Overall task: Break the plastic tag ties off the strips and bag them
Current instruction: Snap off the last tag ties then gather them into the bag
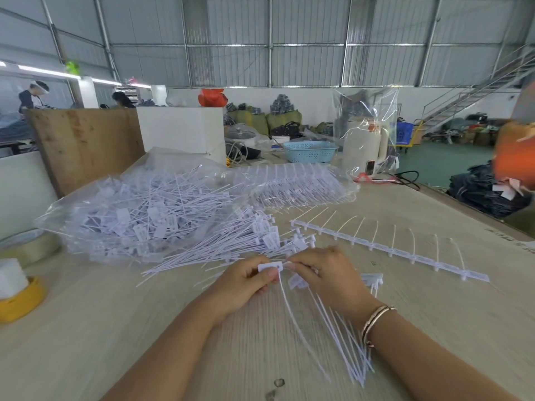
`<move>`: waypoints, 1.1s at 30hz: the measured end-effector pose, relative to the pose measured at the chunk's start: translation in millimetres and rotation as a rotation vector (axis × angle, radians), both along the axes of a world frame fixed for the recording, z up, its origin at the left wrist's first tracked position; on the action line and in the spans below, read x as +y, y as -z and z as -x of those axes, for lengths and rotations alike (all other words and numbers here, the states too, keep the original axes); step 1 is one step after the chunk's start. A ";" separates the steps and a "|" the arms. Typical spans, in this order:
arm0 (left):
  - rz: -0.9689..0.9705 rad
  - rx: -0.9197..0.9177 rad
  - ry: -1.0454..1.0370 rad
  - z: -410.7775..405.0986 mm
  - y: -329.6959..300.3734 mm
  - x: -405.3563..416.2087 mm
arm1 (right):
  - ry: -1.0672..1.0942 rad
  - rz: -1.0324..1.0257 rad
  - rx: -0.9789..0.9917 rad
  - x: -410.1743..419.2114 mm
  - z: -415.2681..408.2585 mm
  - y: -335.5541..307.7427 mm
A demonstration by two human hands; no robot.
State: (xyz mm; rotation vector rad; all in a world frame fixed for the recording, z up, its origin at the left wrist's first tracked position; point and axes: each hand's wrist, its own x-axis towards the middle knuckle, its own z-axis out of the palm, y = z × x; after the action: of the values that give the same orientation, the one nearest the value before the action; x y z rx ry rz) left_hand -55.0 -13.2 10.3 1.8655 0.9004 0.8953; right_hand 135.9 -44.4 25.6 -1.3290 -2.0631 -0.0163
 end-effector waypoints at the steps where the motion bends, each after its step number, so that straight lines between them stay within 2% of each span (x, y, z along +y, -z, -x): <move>1: -0.001 0.002 0.002 0.1 0.2 -0.4 | -0.014 0.025 0.031 -0.1 -0.3 0.1; 5: 0.012 -0.022 0.024 0.2 -0.3 -1.5 | -0.061 0.122 0.166 -1.7 1.9 1.8; 9: 0.068 -0.120 0.047 5.4 -0.8 -0.5 | -0.031 0.209 0.779 -1.5 -10.1 -11.1; 10: 0.099 -0.169 0.051 6.1 -0.3 -0.3 | -0.011 0.179 0.808 -1.7 -16.3 -13.4; 11: 0.138 -0.221 0.062 6.2 -0.2 -0.1 | 0.017 0.141 0.731 -2.1 -22.0 -13.1; 15: 0.271 -0.368 0.087 3.7 1.2 3.8 | 0.020 0.106 0.157 0.9 -14.4 1.2; 17: 0.245 -0.328 0.053 1.9 2.1 4.6 | 0.026 0.090 -0.068 7.2 -3.0 9.0; 19: 0.119 -0.156 -0.043 -0.5 3.9 4.5 | 0.053 0.049 -0.236 12.7 2.6 11.7; 21: -0.017 0.016 -0.152 -3.3 6.2 4.4 | 0.042 0.014 -0.203 11.0 -0.3 6.9; 23: -0.129 0.119 -0.213 -6.4 9.2 5.0 | 0.043 -0.072 -0.012 4.8 -11.7 -2.4; 25: -0.233 0.222 -0.294 -9.7 9.7 4.5 | 0.150 -0.101 0.101 -0.4 -26.7 -15.9; 27: -0.301 0.330 -0.380 -12.0 7.4 3.5 | 0.332 0.029 0.036 -5.3 -43.8 -29.2; 29: -0.296 0.425 -0.433 -12.3 5.5 0.7 | 0.494 0.273 -0.071 -9.6 -63.4 -36.3; 33: -0.193 0.554 -0.526 -7.9 -1.7 -4.4 | 0.553 0.734 -0.294 -16.0 -92.3 -36.0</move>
State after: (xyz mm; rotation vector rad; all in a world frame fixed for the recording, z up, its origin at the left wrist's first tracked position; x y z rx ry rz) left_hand -47.1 -17.6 12.0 2.1262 1.7553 0.7909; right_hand 228.2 -60.4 61.6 -2.4440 -1.9270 0.3510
